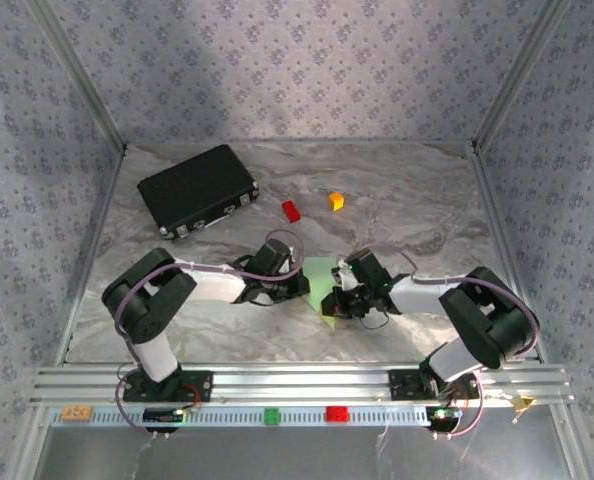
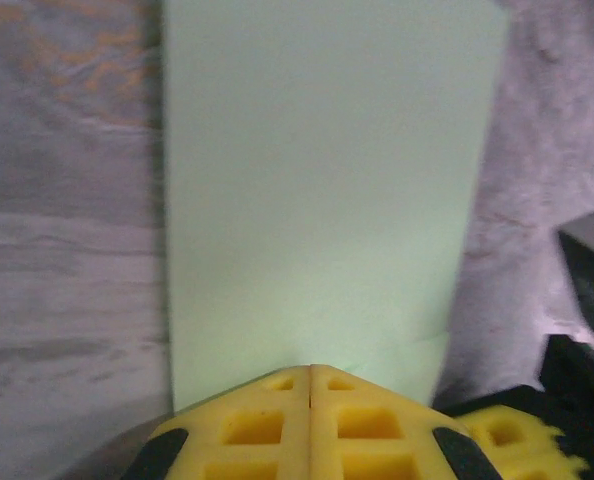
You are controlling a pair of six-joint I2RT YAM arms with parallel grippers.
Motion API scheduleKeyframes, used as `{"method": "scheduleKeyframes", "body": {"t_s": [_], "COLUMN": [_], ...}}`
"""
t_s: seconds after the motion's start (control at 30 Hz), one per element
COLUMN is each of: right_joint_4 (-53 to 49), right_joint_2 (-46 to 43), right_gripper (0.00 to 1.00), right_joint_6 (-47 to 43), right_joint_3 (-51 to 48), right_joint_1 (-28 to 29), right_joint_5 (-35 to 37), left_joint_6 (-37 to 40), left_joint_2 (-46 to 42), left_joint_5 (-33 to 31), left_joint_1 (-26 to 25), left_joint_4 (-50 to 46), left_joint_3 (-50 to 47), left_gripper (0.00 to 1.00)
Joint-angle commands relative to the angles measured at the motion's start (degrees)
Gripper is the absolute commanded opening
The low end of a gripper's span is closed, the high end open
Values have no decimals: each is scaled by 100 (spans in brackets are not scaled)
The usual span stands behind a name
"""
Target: Fold a paper plane with a square sheet of paper (pick it up from the middle)
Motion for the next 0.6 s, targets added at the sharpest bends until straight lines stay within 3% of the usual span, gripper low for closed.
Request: {"method": "scheduleKeyframes", "body": {"t_s": [0.0, 0.27, 0.57], "right_joint_4": [-756, -970, -671], "right_joint_2": [16, -287, 491], "right_gripper": [0, 0, 0], "right_joint_6": [-202, -196, -27], "right_joint_3": [55, 603, 1008], "right_joint_1": [-61, 35, 243], "right_joint_5": [181, 20, 342], "left_joint_6": [64, -40, -50], "left_joint_2": [243, 226, 236], "left_joint_5": [65, -4, -2], "left_joint_1": [5, 2, -31], "left_joint_4": [-220, -201, -217], "left_joint_3": [134, -156, -91], "left_gripper": [0, 0, 0]}}
